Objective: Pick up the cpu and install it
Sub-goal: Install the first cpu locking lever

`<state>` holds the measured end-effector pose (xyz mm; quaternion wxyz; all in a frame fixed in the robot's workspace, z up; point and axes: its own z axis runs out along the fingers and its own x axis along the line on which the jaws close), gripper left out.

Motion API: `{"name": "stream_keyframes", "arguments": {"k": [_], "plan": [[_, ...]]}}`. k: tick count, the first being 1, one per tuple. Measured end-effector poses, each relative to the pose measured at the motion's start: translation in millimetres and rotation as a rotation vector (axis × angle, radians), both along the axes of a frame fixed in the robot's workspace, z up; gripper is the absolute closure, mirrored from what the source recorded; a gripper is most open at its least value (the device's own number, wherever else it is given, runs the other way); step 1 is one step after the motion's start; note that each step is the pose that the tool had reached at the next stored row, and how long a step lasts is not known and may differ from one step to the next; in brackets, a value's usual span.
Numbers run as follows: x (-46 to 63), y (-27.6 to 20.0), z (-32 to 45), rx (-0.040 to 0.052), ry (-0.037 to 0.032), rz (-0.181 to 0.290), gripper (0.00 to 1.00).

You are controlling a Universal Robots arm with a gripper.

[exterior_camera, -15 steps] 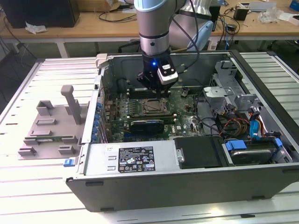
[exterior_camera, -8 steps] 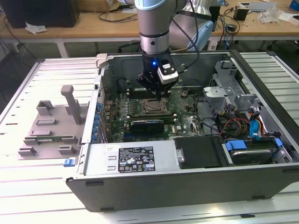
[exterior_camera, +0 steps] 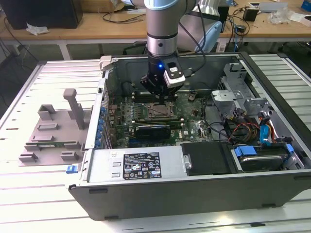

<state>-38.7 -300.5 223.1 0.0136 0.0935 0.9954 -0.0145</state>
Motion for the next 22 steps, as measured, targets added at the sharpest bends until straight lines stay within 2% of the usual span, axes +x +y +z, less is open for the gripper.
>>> {"name": "stream_keyframes", "arguments": {"k": [3, 6, 9, 13, 17, 22], "plan": [[0.0, 0.0, -0.3, -0.0001, 0.0000, 0.076, 0.89], [-0.1, -0.1, -0.8, -0.0009, 0.0007, 0.178, 0.89], [-0.1, -0.3, -1.4, -0.0012, 0.0009, 0.229, 0.89], [-1.7, -10.7, -1.9, -0.0019, 0.0016, 0.244, 0.89], [-3.6, -16.4, -2.1, -0.0020, 0.0016, 0.249, 0.89], [-7.1, -20.4, -2.7, -0.0020, 0.0022, 0.259, 0.89]]}}
